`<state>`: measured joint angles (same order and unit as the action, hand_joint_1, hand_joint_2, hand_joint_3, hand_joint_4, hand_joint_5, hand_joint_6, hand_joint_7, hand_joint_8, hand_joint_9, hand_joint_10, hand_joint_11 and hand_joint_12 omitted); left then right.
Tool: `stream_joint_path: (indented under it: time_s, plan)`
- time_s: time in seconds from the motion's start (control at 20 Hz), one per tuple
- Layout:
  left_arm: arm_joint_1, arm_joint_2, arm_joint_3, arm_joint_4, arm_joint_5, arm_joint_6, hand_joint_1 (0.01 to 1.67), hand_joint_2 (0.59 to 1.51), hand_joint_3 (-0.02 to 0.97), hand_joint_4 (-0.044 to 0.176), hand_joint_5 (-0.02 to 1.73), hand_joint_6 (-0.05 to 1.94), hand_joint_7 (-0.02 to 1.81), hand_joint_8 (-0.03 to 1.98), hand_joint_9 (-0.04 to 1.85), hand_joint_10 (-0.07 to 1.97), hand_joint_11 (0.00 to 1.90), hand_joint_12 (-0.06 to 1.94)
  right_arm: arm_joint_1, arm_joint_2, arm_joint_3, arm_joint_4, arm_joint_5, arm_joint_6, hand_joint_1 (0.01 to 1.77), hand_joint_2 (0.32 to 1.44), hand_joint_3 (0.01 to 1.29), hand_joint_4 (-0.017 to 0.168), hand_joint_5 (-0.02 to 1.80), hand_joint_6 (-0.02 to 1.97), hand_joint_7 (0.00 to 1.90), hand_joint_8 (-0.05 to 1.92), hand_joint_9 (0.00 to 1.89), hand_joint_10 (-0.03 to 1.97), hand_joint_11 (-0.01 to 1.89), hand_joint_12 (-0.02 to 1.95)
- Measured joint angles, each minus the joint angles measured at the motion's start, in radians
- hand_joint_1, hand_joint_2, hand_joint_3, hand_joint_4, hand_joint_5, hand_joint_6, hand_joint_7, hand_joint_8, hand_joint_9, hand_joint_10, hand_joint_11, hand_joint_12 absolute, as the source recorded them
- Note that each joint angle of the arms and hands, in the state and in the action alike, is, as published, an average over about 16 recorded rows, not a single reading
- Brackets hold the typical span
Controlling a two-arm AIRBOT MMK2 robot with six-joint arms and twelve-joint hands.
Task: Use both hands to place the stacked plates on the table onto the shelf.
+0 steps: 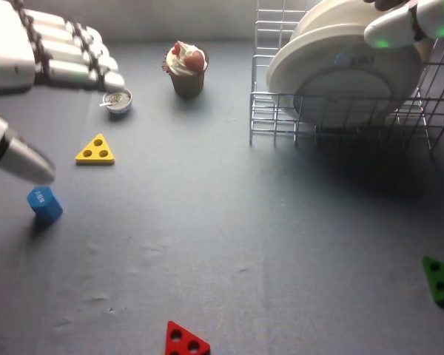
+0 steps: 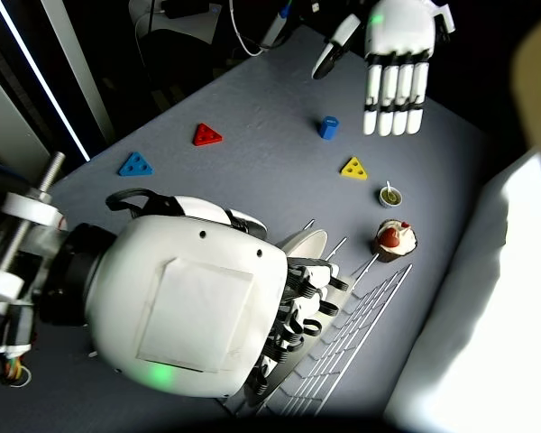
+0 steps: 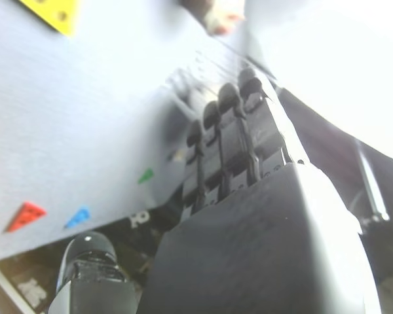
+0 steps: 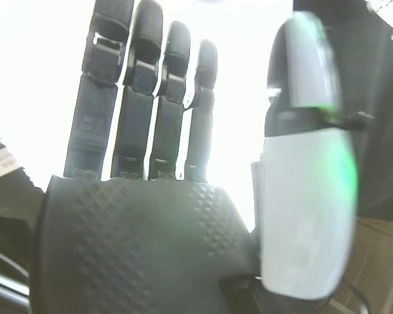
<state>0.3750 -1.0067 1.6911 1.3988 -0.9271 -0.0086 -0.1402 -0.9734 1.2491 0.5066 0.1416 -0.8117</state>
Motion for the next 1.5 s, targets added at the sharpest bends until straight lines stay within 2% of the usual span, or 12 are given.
stream_joint_path:
  time_s: [0.2,0.5,0.7,0.85,1.0,1.1,1.3,1.5]
  plan:
    - [-0.011,-0.002,-0.005,0.005,-0.006,-0.012,0.02,0.950,-0.003,0.000,0.17,0.01,0.20,0.00,0.20,0.02,0.20,0.01,0.007,0.003,-0.009,-0.008,0.007,0.002,1.08,0.92,0.01,-0.007,0.73,0.03,0.75,0.01,0.78,0.02,0.94,0.09]
    - [0.004,-0.005,-0.021,-0.006,-0.008,-0.021,0.01,0.948,-0.003,0.000,0.17,0.01,0.20,0.00,0.20,0.02,0.19,0.01,0.022,0.021,-0.041,-0.129,0.040,0.000,1.01,0.89,0.01,-0.007,0.64,0.01,0.64,0.01,0.65,0.01,0.82,0.05]
    - [0.005,-0.005,-0.033,-0.013,-0.008,-0.015,0.01,0.949,-0.003,0.000,0.16,0.01,0.20,0.00,0.20,0.01,0.19,0.01,0.016,0.050,-0.080,-0.286,0.120,-0.033,0.96,0.88,0.01,-0.006,0.54,0.01,0.55,0.01,0.56,0.01,0.70,0.03]
    - [0.004,-0.006,-0.042,-0.013,-0.014,-0.009,0.01,0.950,-0.003,0.000,0.15,0.01,0.19,0.00,0.18,0.01,0.18,0.01,-0.012,0.089,-0.120,-0.416,0.198,-0.076,0.90,0.88,0.01,-0.004,0.46,0.01,0.48,0.01,0.49,0.01,0.61,0.02]
    - [0.003,-0.006,-0.046,-0.012,-0.023,-0.003,0.01,0.951,-0.003,0.000,0.14,0.01,0.17,0.00,0.17,0.01,0.16,0.01,-0.067,0.148,-0.173,-0.538,0.294,-0.137,0.83,0.87,0.01,-0.001,0.36,0.01,0.40,0.01,0.41,0.01,0.51,0.00]
    - [0.003,-0.006,-0.047,-0.010,-0.030,-0.001,0.01,0.952,-0.003,0.000,0.13,0.01,0.16,0.00,0.15,0.01,0.14,0.01,-0.123,0.195,-0.214,-0.603,0.368,-0.186,0.78,0.87,0.01,0.001,0.30,0.01,0.34,0.01,0.36,0.01,0.44,0.00]
    - [0.002,-0.009,-0.051,0.005,-0.049,-0.002,0.01,0.960,-0.003,0.000,0.10,0.01,0.13,0.00,0.12,0.02,0.12,0.01,-0.270,0.299,-0.308,-0.670,0.503,-0.283,0.70,0.86,0.01,0.005,0.20,0.01,0.26,0.01,0.29,0.01,0.36,0.00]
    - [0.006,-0.011,-0.056,0.019,-0.072,-0.009,0.01,0.969,-0.002,0.000,0.07,0.01,0.10,0.00,0.10,0.01,0.10,0.01,-0.435,0.412,-0.409,-0.664,0.598,-0.348,0.67,0.85,0.01,0.009,0.16,0.01,0.22,0.01,0.26,0.01,0.33,0.00]
